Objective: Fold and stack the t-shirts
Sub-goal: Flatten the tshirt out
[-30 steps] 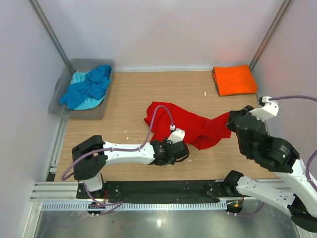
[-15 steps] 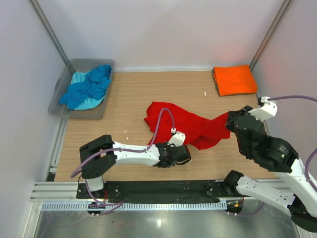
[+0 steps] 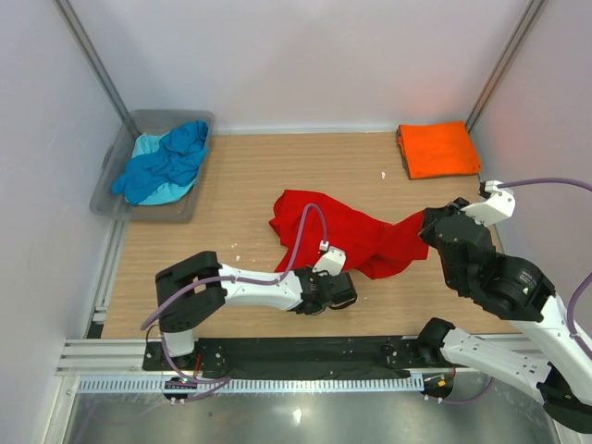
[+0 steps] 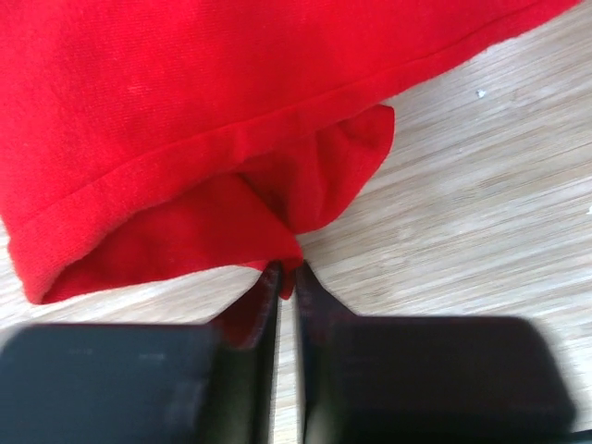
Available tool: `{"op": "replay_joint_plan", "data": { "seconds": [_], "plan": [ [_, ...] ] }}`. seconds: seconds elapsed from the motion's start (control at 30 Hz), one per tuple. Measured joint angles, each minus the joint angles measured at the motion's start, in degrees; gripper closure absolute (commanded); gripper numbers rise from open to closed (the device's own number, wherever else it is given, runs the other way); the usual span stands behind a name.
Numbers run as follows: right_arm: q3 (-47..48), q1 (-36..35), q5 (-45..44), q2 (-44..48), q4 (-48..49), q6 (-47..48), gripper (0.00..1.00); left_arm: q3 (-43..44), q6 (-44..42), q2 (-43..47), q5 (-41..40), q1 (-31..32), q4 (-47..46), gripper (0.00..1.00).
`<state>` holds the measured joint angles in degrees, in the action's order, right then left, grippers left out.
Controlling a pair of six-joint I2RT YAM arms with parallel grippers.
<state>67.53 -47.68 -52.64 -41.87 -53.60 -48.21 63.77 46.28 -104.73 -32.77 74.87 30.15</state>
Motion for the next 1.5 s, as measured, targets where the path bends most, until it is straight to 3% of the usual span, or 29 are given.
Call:
{"op": "replay_joint_plan", "data": {
  "seconds": [0.17, 0.4, 0.6, 0.73, 0.77, 0.8, 0.9, 1.1, 1.3, 1.5],
  "plan": [
    [-0.02, 0.0, -0.02, 0.0, 0.0, -0.07, 0.99, 0.83, 0.02, -0.02, -1.33, 0.02, 2.38, 1.0],
    [3.39, 0.0, -3.19, -4.72, -0.44, 1.29, 0.99, 9.64, -1.55, 8.11, -10.45, 0.0, 17.09, 1.0],
    [18.88, 1.22, -7.32, -18.1, 2.82, 8.22, 0.99, 24.55, -3.74, 22.16, -24.68, -2.38, 32.5, 1.0],
    [31.95, 8.35, -3.78, -27.63, 5.09, 11.93, 0.99, 27.02, -13.22, 31.82, -29.62, -11.91, 31.26, 1.0],
    [35.01, 11.61, -1.11, -29.79, 5.44, 12.24, 0.99, 25.92, -17.31, 34.67, -29.0, -16.59, 27.91, 1.0],
    [39.89, 19.93, 4.7, -34.03, 6.34, 12.39, 0.99, 24.2, -23.67, 38.73, -27.87, -24.46, 22.56, 1.0],
    [46.21, 30.95, 14.43, -40.46, 3.65, 12.31, 0.99, 24.87, -30.97, 39.28, -23.67, -32.33, 16.81, 1.0],
    [54.18, 47.01, 32.74, -51.21, 2.54, 10.95, 0.99, 34.25, -38.32, 27.26, -15.61, -43.82, 8.61, 1.0],
    [59.39, 52.87, 41.81, -52.87, 2.38, 10.16, 0.99, 42.42, -41.62, 18.34, -7.85, -49.59, 8.0, 1.0],
    [62.12, 52.65, 47.98, -49.31, 3.82, 9.86, 0.99, 46.31, -42.12, 22.38, -1.11, -49.79, 6.97, 1.0]
  ]
}}
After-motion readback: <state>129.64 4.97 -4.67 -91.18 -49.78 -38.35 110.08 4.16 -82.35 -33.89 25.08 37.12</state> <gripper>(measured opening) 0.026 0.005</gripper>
